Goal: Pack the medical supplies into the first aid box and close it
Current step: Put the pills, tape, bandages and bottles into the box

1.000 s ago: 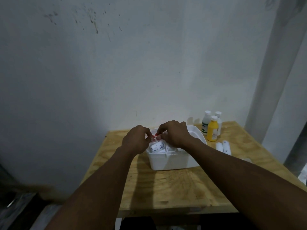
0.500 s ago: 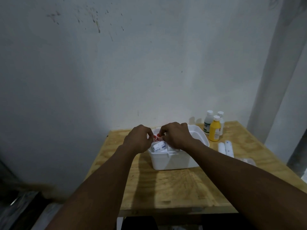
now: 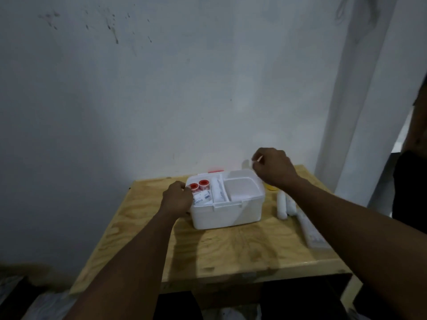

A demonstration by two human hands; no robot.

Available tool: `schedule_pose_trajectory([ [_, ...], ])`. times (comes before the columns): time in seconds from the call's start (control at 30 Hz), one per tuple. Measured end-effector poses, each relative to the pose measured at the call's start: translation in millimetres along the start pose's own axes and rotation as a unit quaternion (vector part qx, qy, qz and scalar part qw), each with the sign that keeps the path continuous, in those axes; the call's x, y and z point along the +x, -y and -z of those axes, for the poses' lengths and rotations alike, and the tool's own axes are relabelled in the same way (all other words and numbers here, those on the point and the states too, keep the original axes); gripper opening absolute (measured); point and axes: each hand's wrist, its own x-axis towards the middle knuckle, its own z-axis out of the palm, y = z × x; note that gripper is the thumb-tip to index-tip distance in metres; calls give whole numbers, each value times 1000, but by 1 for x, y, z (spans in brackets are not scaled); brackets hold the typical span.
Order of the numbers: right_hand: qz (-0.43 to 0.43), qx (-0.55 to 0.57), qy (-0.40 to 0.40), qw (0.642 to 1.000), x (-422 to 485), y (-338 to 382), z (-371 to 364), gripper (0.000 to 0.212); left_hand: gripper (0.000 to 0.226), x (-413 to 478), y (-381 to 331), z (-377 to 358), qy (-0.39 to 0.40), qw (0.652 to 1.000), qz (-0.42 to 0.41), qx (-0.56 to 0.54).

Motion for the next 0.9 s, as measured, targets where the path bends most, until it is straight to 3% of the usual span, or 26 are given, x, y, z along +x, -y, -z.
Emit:
schedule_pose_trajectory([
  [0.07, -78, -50, 14, 996, -9, -26, 21, 20, 33, -7, -3, -5, -11, 1000, 2, -13],
  [0.2, -227, -126, 118, 958, -38, -66, 50, 29, 29, -16, -10, -11, -12, 1000, 3, -15],
  [0.27, -300, -97, 168, 934, -53, -74, 60, 36, 31, -18, -13, -11, -11, 1000, 13, -13],
  [0.4, -406, -13, 271, 873, -75, -77, 65, 72, 36, -19, -13, -10, -7, 1000, 20, -9],
  [0.7, -453, 23, 310, 836, -67, -89, 54, 72, 35, -20, -15, -5, -9, 1000, 12, 1],
  [0.8, -436, 30, 301, 848, -62, -86, 56, 69, 36, -22, -18, -3, -3, 1000, 14, 1],
  [0.9, -383, 13, 267, 884, -47, -73, 70, 53, 32, -23, -20, 1, 8, 1000, 18, -1],
])
